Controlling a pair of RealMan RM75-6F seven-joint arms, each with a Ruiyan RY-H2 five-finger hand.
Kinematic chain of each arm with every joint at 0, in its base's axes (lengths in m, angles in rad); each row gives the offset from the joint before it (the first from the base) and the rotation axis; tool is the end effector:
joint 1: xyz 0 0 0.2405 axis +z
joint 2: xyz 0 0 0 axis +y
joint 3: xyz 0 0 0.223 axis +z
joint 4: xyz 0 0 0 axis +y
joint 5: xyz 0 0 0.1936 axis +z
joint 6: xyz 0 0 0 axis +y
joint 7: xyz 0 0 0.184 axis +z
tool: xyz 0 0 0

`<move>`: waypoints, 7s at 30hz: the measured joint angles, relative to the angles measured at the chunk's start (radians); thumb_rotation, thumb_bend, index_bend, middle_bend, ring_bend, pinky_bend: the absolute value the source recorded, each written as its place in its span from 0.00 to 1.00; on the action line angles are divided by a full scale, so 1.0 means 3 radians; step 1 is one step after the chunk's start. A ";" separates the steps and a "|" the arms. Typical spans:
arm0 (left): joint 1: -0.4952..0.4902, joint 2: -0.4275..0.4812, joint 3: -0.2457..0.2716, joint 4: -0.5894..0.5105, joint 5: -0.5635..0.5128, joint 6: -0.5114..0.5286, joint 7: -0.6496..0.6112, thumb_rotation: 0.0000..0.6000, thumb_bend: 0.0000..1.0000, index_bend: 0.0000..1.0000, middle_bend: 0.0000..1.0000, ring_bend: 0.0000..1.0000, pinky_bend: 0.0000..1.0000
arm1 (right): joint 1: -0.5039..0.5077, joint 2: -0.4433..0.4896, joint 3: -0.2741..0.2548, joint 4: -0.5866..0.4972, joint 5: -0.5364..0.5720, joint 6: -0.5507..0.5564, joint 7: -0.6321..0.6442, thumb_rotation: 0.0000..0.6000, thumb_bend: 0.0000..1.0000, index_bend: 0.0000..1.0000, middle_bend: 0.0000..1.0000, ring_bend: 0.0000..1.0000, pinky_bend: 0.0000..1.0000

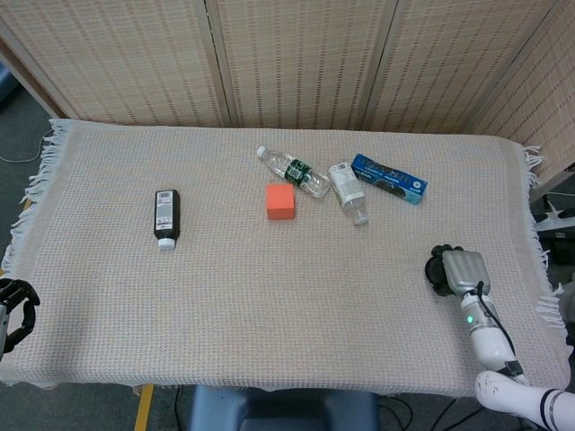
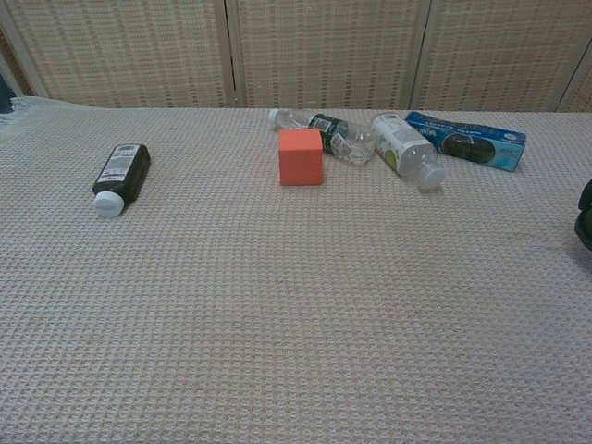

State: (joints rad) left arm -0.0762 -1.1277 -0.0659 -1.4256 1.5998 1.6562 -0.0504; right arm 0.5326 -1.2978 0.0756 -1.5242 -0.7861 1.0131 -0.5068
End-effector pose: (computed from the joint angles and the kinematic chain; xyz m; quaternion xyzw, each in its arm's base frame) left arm -0.2748 0.2160 0.1964 -0.6063 -0.2746 -0.4225 0.6152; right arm -0.2850 -0.3209 0.0679 0.6570 -0.4504 0.1698 0.5802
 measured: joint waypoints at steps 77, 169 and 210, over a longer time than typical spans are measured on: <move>0.0000 0.0005 -0.0005 -0.0011 -0.0016 -0.0013 -0.0010 1.00 0.61 0.60 0.47 0.36 0.56 | -0.0320 -0.0521 0.0263 0.0717 -0.1370 0.0636 0.0489 1.00 0.43 0.66 0.52 0.61 0.72; 0.0000 0.0010 -0.0001 -0.0018 -0.0018 -0.0024 -0.0007 1.00 0.61 0.60 0.47 0.36 0.56 | -0.0136 -0.0143 0.0013 0.0225 -0.0999 -0.0062 0.0918 1.00 0.32 0.55 0.42 0.42 0.56; -0.0003 0.0007 -0.0002 -0.0023 -0.0030 -0.0043 0.0008 1.00 0.61 0.59 0.47 0.36 0.56 | -0.0227 0.0614 -0.0287 -0.0664 -0.0438 -0.0205 0.0029 1.00 0.27 0.04 0.05 0.00 0.31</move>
State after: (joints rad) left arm -0.0770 -1.1257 -0.0664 -1.4326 1.5907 1.6434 -0.0480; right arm 0.4647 -1.1137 -0.0103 -1.7234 -0.9174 0.9517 -0.4980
